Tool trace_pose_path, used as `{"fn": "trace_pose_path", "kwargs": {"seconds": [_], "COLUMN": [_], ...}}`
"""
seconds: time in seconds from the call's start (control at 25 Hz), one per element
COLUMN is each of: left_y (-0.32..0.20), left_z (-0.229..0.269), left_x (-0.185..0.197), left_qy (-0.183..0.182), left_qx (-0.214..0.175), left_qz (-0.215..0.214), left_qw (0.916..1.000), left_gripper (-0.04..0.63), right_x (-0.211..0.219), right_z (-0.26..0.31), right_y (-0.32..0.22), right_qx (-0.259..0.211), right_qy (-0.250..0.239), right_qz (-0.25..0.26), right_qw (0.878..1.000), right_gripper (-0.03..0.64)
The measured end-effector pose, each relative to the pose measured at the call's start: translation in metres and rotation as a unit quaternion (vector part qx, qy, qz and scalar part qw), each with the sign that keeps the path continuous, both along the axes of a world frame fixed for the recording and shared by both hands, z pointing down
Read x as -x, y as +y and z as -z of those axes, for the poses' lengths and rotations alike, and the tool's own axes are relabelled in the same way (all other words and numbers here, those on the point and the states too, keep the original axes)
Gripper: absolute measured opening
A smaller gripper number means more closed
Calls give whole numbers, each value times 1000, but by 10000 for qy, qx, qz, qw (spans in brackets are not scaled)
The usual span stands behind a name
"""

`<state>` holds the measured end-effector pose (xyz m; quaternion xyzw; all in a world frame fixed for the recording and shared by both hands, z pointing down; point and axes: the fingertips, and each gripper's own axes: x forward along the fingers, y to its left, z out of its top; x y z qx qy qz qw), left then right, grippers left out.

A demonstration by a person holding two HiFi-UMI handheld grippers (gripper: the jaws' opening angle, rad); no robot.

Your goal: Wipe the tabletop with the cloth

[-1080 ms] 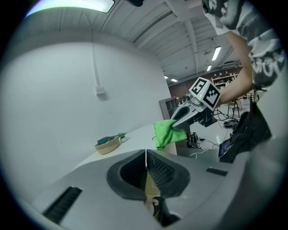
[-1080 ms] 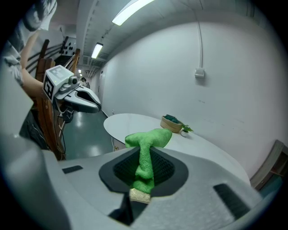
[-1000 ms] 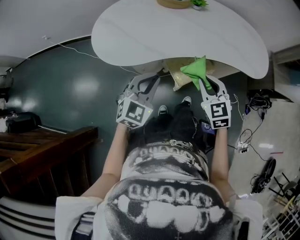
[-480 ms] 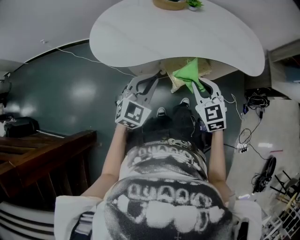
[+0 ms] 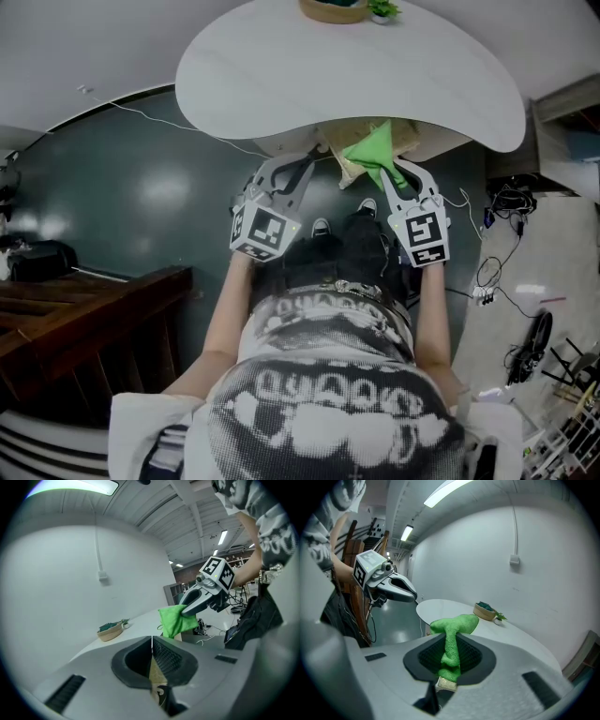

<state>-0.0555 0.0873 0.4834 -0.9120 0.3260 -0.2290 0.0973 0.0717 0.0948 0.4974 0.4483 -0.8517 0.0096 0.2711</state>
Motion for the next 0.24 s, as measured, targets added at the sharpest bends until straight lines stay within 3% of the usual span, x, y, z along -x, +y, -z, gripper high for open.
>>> {"fn": "trace_pose_path", "kwargs": {"seconds": [0.24], "left_y": [-1], "left_z": [-3], "left_x": [-1], "left_qy": [-5], "left_qx": [29], "left_qz": [-29], "left_qw": [10000], "left_gripper": [6], "right_x": [1], "right_z": [-4], "right_y": [0], "right_qx": [58], "right_qy": [8], "right_qz": [18], "right_qw": [10000], "right_gripper": [54]}}
